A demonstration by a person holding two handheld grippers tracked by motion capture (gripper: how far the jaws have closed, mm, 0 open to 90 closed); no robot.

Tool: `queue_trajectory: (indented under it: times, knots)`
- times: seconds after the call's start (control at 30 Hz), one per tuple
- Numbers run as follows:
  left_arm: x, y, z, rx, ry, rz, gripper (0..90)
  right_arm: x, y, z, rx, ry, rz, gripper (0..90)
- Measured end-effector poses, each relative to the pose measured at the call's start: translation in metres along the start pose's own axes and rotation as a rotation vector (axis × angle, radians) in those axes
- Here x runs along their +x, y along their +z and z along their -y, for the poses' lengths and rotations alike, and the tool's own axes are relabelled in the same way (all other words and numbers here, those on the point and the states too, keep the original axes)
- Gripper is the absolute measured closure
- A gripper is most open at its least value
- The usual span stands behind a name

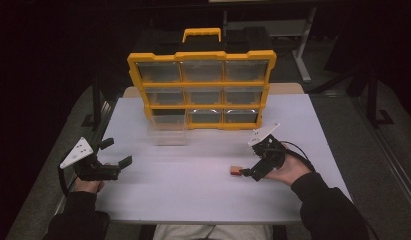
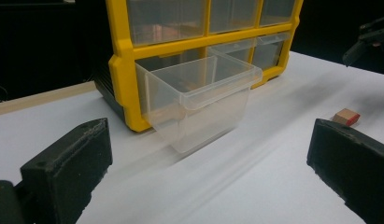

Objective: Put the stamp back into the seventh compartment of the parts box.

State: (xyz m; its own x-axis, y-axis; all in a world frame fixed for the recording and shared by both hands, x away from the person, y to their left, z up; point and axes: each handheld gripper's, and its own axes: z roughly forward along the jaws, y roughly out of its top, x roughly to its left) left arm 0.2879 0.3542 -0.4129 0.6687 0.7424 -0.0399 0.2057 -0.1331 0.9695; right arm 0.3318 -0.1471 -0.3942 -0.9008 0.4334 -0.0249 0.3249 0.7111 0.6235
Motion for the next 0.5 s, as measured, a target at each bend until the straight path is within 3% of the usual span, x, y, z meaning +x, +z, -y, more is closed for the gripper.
queue_trajectory:
  times: [0.5]
  knots:
    - [-0.001,0.000,-0.001,-0.007,-0.001,0.008,0.0,0.002,0.024,-0.011,0.078,-0.048,-0.050,0.0]
